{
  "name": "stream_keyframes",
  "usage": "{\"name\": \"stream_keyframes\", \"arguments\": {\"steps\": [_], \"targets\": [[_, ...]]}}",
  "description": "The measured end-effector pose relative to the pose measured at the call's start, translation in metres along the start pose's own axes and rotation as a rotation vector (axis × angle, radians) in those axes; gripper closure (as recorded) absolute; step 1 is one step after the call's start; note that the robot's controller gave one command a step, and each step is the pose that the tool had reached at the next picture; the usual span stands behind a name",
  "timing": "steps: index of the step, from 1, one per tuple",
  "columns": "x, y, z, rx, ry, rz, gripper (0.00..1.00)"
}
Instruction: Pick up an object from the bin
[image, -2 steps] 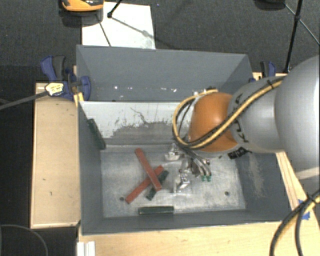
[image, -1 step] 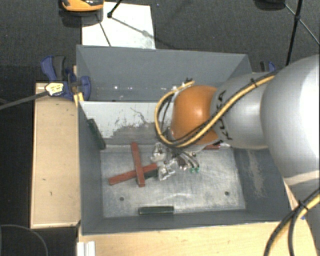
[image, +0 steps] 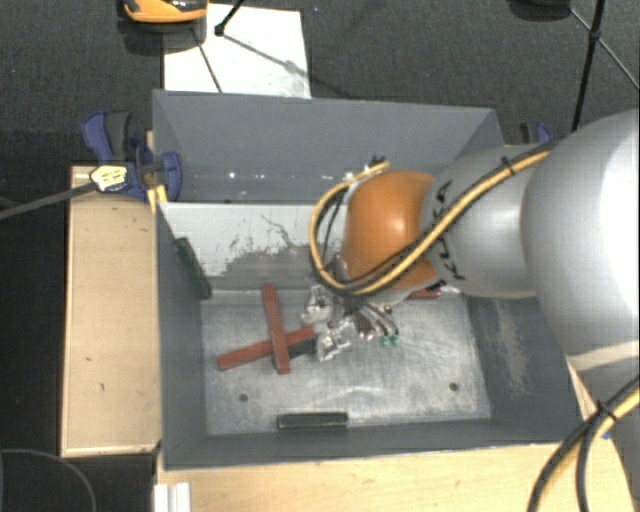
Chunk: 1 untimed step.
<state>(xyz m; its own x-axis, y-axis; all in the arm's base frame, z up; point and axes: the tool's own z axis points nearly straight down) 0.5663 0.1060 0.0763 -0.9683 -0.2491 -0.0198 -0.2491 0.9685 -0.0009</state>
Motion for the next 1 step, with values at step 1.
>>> {"name": "stream_keyframes", "arguments": {"steps": [1], "targets": [[-0.0147, 0.0187, -0.1560, -0.002, 0.012, -0.065, 1.00]]}}
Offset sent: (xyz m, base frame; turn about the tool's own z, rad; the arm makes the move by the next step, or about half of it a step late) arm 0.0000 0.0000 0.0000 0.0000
